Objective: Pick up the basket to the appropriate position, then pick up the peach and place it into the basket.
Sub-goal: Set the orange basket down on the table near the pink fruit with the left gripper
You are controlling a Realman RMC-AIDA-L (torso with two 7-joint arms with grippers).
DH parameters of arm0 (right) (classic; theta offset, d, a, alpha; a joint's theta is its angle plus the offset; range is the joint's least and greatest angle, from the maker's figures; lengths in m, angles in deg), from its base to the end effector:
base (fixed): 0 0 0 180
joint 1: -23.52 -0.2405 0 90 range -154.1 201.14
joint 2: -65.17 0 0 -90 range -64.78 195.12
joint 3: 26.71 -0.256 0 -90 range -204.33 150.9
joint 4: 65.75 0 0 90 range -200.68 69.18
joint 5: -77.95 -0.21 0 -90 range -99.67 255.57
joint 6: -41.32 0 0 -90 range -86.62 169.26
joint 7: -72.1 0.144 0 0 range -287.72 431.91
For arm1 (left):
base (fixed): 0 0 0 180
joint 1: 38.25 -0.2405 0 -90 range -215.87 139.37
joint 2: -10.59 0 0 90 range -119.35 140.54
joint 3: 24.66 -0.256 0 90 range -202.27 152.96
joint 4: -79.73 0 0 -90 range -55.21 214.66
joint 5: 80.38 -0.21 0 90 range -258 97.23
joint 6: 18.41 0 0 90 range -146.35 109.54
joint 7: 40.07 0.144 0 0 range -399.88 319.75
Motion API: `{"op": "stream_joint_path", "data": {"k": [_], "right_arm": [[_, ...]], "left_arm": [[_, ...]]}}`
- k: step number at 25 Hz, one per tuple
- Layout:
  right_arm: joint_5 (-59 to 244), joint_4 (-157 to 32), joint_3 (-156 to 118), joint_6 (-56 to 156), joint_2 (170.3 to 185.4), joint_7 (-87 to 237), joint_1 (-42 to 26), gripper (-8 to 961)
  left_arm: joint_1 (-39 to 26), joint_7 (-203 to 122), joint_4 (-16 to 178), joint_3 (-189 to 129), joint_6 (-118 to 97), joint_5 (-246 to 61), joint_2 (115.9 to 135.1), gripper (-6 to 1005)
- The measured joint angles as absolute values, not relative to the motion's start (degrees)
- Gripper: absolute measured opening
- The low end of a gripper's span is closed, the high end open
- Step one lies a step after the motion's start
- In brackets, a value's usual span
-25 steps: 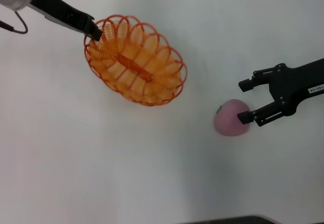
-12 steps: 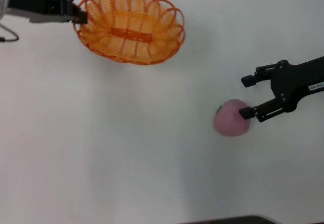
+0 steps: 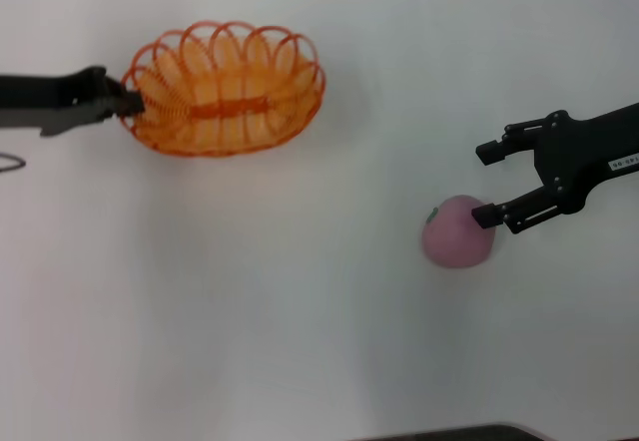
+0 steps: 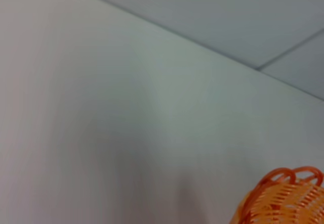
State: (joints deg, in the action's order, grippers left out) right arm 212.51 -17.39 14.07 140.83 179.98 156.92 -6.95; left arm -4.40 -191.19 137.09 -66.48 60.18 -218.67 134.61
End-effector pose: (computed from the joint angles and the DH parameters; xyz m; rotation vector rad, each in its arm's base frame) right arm 0.2884 0.3139 0.0401 -2.9707 0.5944 0.1627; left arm -0.2541 0.3703 0.0127 -2.0881 -1.8173 -0.3695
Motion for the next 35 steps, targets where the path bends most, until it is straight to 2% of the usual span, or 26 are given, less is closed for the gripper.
{"op": "stream_joint_path", "data": {"k": [17,22,28,31,35], "right_arm": [[212.5,-17.4,16.8,137.7,180.47,157.4,-7.4,941],[212.5,-17.4,16.8,137.7,180.61,158.1,-7.4,941],[212.5,-17.4,16.6,137.7,180.64,159.0,-7.5,940],[212.5,-17.4,16.4,137.6,180.65,159.3,-7.5,939],[212.5,-17.4,16.4,137.6,180.65,159.7,-7.5,939]], "left_arm": [[-6.5,-190.5,132.3,-68.4,57.1,-219.0,134.40,113],[-6.6,-187.7,134.3,-67.7,55.3,-218.5,134.16,339],[-6.7,-186.3,137.0,-66.3,54.7,-218.3,133.75,551],[-6.8,-185.7,139.6,-64.5,55.9,-216.6,133.32,784],[-8.2,-183.1,144.4,-62.5,58.0,-210.6,132.52,867]]}}
